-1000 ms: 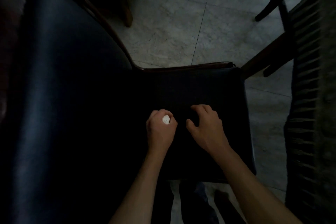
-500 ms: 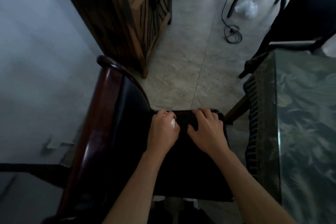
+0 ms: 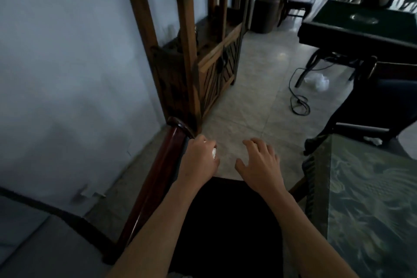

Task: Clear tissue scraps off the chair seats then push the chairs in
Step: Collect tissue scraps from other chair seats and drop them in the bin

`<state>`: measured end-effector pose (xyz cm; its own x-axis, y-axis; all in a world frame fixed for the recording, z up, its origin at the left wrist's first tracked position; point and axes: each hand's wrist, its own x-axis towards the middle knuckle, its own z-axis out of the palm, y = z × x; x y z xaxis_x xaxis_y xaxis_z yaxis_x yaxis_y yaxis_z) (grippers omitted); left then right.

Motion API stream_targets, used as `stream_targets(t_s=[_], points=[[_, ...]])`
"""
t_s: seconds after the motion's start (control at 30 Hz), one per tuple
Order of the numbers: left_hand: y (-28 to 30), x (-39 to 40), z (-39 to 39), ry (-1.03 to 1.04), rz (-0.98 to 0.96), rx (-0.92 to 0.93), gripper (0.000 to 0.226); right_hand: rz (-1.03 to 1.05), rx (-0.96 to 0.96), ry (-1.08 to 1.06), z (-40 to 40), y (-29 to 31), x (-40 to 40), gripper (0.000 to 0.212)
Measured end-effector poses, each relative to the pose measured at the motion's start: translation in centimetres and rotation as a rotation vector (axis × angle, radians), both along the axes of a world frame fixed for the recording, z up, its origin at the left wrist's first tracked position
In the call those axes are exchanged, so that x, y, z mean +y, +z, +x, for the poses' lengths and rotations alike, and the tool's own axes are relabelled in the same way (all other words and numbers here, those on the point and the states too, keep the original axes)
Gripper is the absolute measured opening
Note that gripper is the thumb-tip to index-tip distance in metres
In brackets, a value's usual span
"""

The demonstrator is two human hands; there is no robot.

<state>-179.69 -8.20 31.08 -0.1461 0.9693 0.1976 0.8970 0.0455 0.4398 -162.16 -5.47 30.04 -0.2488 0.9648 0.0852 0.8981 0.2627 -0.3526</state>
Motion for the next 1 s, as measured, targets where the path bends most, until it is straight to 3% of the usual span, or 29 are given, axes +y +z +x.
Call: stream_targets(t_s=[0.3,0.63,1.0], points=[[0.4,-0.7,-8.9,0.029,0.007,0.036,0.019,-0.034,0.011,0.011,-7.7,0.1,-0.1,0.057],[-1.0,0.5,-22.8,-0.114,-0.009,0.072,0.024,-0.058,0.028,-0.119,-20.8,-0.2,-1.7,0.054],[-2.4,1.7,-24.5,-0.236,-0.017,0.051,0.022,-0.096,0.017,-0.229,-22.4,0.3,-2.8,0.056]])
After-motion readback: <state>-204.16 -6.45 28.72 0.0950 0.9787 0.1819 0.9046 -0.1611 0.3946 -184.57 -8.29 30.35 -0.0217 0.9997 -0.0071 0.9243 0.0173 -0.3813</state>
